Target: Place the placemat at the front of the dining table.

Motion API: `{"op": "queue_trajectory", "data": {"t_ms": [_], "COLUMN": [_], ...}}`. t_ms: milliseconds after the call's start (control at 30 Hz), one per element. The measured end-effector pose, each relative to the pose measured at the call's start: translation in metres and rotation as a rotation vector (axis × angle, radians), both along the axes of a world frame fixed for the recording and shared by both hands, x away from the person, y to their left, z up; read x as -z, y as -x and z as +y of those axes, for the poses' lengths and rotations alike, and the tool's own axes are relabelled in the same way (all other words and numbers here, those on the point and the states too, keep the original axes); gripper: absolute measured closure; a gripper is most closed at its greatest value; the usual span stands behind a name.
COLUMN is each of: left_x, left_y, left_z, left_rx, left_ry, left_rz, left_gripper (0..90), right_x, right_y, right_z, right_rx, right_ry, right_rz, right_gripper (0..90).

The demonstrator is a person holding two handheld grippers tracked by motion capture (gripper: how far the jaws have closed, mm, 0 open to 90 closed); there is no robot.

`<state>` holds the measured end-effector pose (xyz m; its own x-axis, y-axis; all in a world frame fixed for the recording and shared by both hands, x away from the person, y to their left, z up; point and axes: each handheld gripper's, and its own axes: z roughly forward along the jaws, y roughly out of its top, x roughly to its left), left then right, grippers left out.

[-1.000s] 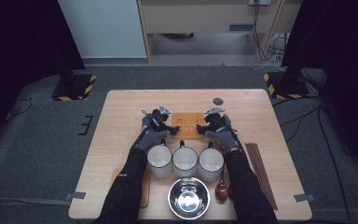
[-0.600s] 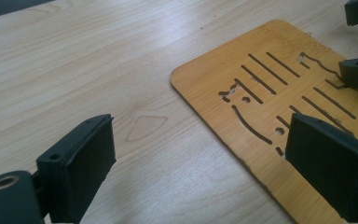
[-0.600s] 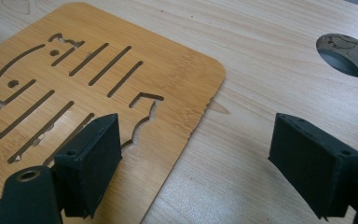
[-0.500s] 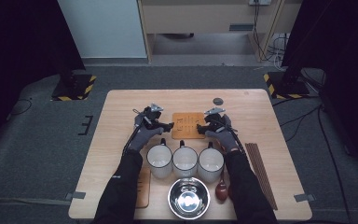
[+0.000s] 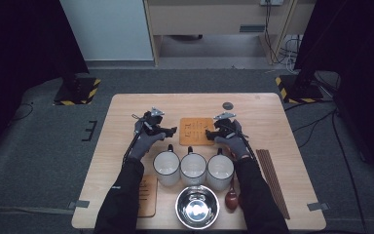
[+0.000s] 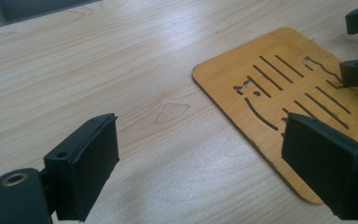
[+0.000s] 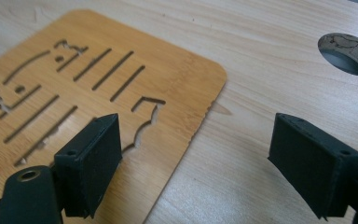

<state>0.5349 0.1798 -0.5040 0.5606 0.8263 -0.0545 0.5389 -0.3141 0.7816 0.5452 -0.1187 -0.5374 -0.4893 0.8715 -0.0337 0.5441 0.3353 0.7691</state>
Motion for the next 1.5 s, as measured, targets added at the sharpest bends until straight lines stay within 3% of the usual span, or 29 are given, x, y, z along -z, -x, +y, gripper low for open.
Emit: {"op": "queue_trajectory", "data": {"t_ms": [400,500,700,833,1000,1067,1133,1300,1500], "left_x": [-0.02,-0.028,-0.035,-0.045,-0.052,-0.054,-0.056,-0.057,-0.057], "left_y": [0.015,0.025,0.04,0.058,0.076,0.08,0.092,0.112,0.132], "left_z": [0.024,0.034,0.046,0.058,0.065,0.067,0.07,0.074,0.081], "left_rx": [-0.048,-0.063,-0.072,-0.086,-0.089,-0.086,-0.085,-0.096,-0.098], "left_ry": [0.021,0.046,0.043,0.048,0.058,0.054,0.077,0.065,0.065], "left_rz": [-0.021,-0.021,-0.023,-0.05,-0.073,-0.078,-0.094,-0.123,-0.125], "left_gripper": [12.3,14.5,18.7,20.3,22.8,23.3,24.7,29.1,29.9], "right_x": [-0.011,-0.02,-0.036,-0.053,-0.064,-0.065,-0.07,-0.076,-0.076], "right_y": [0.004,0.008,0.016,0.028,0.04,0.042,0.051,0.065,0.086], "right_z": [-0.011,-0.02,-0.033,-0.047,-0.061,-0.064,-0.07,-0.083,-0.099], "right_rx": [0.023,0.048,0.07,0.089,0.117,0.119,0.129,0.152,0.168], "right_ry": [-0.02,-0.028,-0.043,-0.066,-0.081,-0.083,-0.095,-0.096,-0.112], "right_rz": [-0.021,-0.035,-0.061,-0.095,-0.114,-0.117,-0.13,-0.146,-0.158], "right_gripper": [16.5,16.5,15.9,15.7,15.2,15.2,15.0,14.4,13.5]}}
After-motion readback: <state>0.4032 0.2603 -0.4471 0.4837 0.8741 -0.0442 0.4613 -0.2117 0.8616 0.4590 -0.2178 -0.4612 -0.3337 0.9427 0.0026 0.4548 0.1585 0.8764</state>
